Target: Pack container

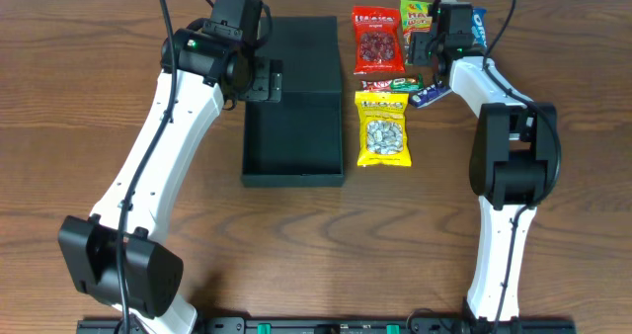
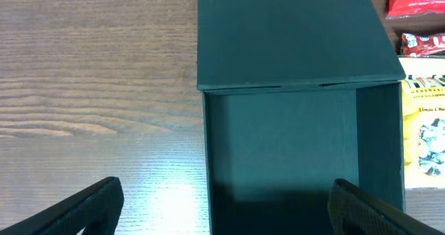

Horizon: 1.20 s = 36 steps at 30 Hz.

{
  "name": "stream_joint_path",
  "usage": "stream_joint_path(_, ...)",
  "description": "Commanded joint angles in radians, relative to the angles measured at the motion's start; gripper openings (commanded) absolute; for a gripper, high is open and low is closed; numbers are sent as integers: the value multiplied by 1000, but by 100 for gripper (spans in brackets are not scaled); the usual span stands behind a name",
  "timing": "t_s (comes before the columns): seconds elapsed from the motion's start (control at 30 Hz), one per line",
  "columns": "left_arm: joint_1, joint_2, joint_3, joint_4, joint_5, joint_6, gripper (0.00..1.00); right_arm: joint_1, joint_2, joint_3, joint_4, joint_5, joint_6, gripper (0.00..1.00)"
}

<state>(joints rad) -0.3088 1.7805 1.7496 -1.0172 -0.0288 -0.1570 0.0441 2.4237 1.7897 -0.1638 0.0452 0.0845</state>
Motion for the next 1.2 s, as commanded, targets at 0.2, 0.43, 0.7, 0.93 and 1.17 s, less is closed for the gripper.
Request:
stream_joint_path(0.2,3,11,5,-3,4,-7,95,-5,40,8,-42,19,35,11)
stream_joint_path(0.43,30,-3,18,-11,3,-6,95,5,32,156,-195,19,57,1)
stream_joint_path(0.7,182,-61,23,-33,-3,56,95,60,-51,568,-678,35,62,1)
stream_joint_path(0.93,301,-61,23,-9,-3,76,95,201,-182,618,-935,59,330,2)
stream_joint_path(1.17,369,-61,23,23,-3,76,95,414,-196,598,-1165,52,570,1)
